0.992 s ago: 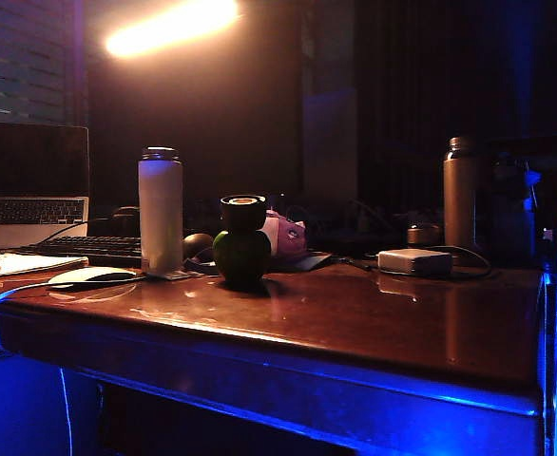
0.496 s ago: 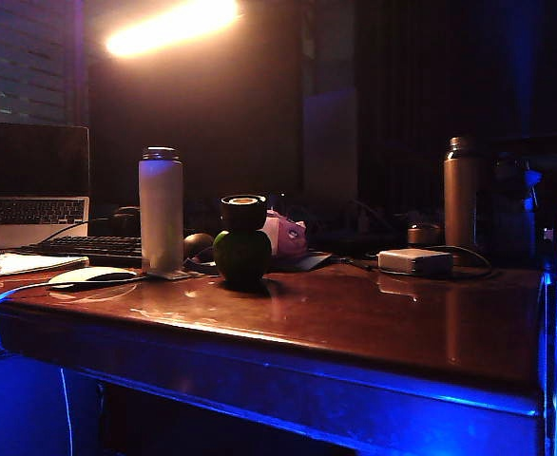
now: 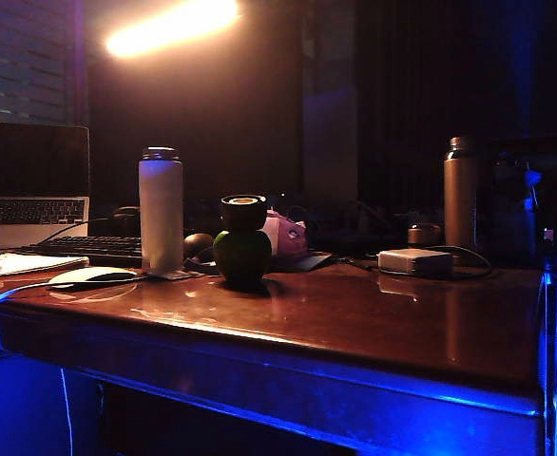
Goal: Stack the black thermos bottle cap from the table onto the green apple.
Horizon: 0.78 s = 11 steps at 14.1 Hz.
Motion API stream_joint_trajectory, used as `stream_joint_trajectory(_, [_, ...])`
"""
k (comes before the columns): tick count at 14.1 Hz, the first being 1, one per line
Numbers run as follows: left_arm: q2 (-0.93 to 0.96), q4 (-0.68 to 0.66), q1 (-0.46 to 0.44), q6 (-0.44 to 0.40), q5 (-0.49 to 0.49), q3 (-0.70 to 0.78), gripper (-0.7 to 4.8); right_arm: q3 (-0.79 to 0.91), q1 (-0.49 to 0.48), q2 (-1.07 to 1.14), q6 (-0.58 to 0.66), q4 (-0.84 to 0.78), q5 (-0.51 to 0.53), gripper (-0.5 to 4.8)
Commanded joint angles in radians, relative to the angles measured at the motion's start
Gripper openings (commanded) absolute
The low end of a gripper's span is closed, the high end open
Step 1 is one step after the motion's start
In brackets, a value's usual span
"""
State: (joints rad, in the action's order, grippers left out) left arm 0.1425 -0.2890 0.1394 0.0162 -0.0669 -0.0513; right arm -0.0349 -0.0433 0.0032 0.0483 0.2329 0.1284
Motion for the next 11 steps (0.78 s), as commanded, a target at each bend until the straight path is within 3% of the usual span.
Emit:
stream_joint_trajectory(1, [-0.016, -0.010, -0.001, -0.001, 0.001, 0.000, -0.03, 0.002, 0.000, -0.001, 0.004, -0.003, 0.004, -0.05])
stream_joint_trajectory(3, [-0.125, -0.009, -0.006, -0.057, 0.098, 0.000, -0.03, 0.002, 0.000, -0.001, 0.004, -0.003, 0.004, -0.05])
stream_joint_trajectory(6, [-0.142, 0.060, -0.036, -0.087, 0.134, 0.000, -0.03, 0.002, 0.000, -0.001, 0.004, -0.002, 0.004, -0.05])
stream_joint_trajectory(9, [-0.142, 0.098, -0.136, -0.088, 0.062, 0.026, -0.03, 0.002, 0.000, -0.001, 0.004, -0.003, 0.004, -0.05])
stream_joint_trajectory(11, [-0.142, 0.107, -0.145, -0.095, 0.048, 0.045, -0.03, 0.002, 0.000, -0.001, 0.004, -0.003, 0.004, -0.05])
